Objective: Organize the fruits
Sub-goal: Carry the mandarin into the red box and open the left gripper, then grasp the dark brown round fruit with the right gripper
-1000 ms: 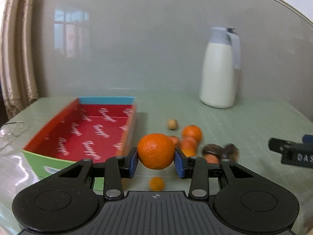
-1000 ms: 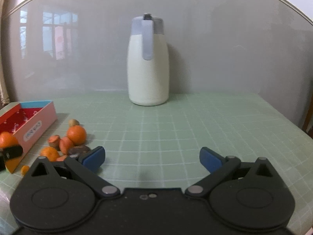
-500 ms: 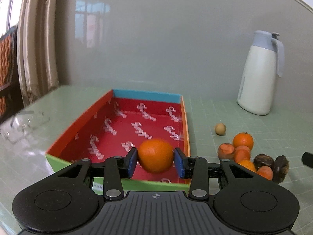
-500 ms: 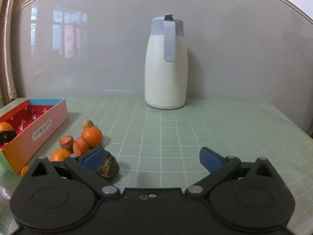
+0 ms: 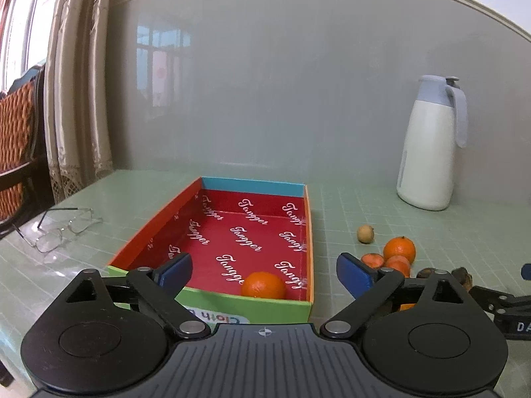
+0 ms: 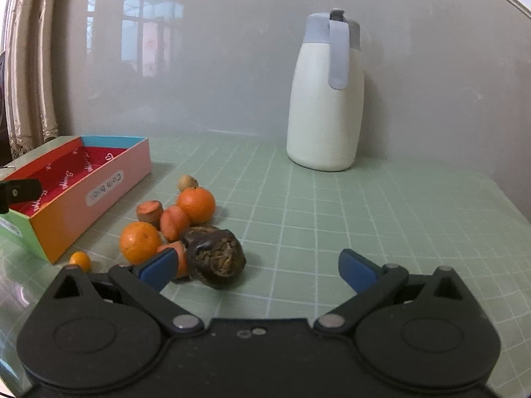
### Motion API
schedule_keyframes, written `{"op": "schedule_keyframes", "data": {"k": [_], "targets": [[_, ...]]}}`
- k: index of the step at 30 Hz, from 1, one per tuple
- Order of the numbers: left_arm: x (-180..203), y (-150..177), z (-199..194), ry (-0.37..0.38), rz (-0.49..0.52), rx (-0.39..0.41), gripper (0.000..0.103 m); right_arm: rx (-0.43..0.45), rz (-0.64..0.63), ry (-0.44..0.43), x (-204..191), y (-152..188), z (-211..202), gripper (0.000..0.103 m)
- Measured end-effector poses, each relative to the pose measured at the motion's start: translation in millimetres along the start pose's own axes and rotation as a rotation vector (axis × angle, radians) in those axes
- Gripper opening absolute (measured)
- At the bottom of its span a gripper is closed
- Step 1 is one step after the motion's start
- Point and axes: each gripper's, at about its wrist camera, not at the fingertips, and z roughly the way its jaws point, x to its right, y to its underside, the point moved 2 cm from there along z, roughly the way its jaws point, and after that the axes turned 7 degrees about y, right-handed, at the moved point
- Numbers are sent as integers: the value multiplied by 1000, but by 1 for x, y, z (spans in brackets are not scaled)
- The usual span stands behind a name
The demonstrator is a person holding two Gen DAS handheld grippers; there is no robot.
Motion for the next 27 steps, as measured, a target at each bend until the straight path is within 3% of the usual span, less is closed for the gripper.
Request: {"op": "schedule_keyframes", "data": {"k": [11, 16, 27], "targets": [[-16, 10, -12, -32, -8, -23, 97, -23, -1, -9, -7, 1, 9, 95], [-25, 13, -7, -44, -20, -40, 97, -58, -25, 10, -17, 2, 19, 77], [-38, 16, -4, -57, -36, -51, 97, -92, 27, -49, -24, -1, 30, 72]]}}
